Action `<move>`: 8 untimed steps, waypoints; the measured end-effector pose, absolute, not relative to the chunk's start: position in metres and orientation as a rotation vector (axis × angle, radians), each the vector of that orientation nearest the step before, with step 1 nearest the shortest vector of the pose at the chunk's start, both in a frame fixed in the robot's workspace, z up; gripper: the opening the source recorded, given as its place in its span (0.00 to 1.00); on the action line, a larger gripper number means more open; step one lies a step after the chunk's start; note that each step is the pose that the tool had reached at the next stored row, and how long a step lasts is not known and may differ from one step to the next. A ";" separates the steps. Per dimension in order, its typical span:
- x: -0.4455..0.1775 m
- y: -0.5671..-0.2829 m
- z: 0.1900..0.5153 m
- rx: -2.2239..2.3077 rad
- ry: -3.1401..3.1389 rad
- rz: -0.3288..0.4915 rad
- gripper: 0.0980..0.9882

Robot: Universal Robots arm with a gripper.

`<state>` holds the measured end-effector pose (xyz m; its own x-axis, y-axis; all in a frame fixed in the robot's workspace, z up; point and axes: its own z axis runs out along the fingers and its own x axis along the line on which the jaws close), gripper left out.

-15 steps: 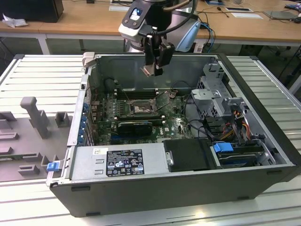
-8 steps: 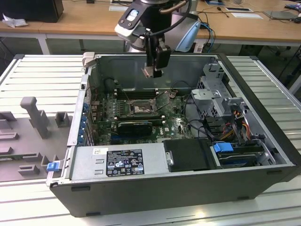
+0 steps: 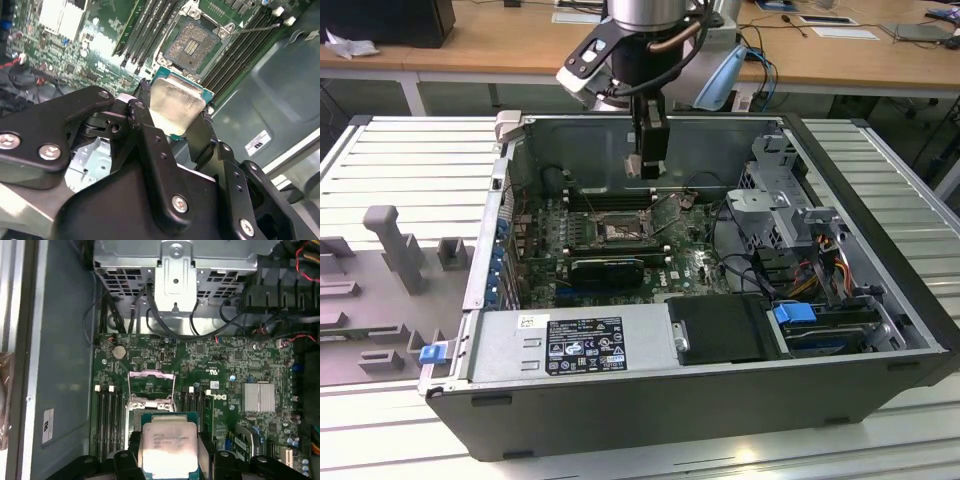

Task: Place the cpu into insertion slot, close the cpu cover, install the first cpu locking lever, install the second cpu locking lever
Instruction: 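Place the cpu into insertion slot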

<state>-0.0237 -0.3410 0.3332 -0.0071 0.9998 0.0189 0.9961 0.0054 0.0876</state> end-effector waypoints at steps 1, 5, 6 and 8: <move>-0.024 -0.341 0.330 2.182 2.189 0.117 0.48; -0.032 -0.341 0.322 2.179 2.192 0.117 0.48; -0.035 -0.341 0.318 2.178 2.193 0.117 0.48; -0.035 -0.341 0.314 2.178 2.193 0.117 0.48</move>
<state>-0.0350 -0.3410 0.3141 -0.0076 0.9998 0.0190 0.9961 0.0059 0.0876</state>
